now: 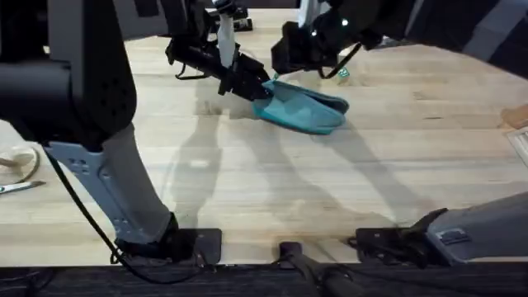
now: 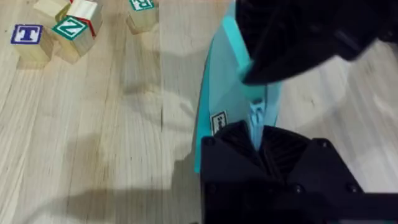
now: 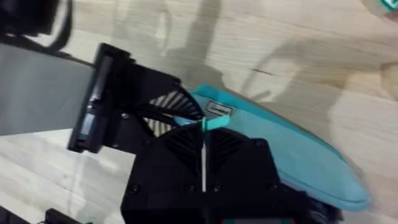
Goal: Unzip the bag, pick up the pens from the table one at a time and place them inside, then zip the bag closed.
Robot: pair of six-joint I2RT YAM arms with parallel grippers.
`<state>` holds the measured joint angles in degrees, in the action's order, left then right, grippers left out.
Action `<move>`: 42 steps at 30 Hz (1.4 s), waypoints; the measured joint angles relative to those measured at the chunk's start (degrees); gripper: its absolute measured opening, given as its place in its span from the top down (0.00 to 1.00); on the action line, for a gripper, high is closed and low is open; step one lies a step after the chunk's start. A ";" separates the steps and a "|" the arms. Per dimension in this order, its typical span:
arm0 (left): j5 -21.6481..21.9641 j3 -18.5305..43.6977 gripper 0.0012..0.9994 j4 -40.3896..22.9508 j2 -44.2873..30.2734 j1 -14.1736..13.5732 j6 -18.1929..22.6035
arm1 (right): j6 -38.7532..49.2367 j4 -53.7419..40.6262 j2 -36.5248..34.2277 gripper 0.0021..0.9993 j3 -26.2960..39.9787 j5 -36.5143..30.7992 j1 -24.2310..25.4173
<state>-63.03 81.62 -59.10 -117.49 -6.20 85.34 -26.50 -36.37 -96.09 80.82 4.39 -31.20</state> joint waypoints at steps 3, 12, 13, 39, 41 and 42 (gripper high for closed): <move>0.01 0.00 0.96 0.01 0.00 -0.06 0.00 | 1.55 -1.89 0.27 0.97 0.00 0.79 1.57; -0.71 0.20 0.96 0.19 0.00 -0.07 0.00 | 7.53 -9.90 4.10 0.97 0.00 1.96 8.44; -0.71 0.20 0.96 0.19 0.00 -0.05 0.00 | 8.18 -11.08 4.38 0.97 0.00 2.06 9.57; -0.54 0.20 0.96 0.43 0.00 -1.51 0.00 | 15.85 -28.17 4.76 0.97 -0.65 4.45 28.87; -0.23 0.20 0.96 0.45 0.00 -1.49 0.00 | 16.09 -25.86 5.15 0.97 -4.75 2.53 29.18; -0.21 0.20 0.96 0.44 0.00 -1.49 0.00 | 16.10 -25.04 5.27 0.97 -6.07 1.79 29.27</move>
<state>-63.24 81.82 -58.67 -117.49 -7.68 85.34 -10.40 -61.41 -90.82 74.75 6.18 -1.93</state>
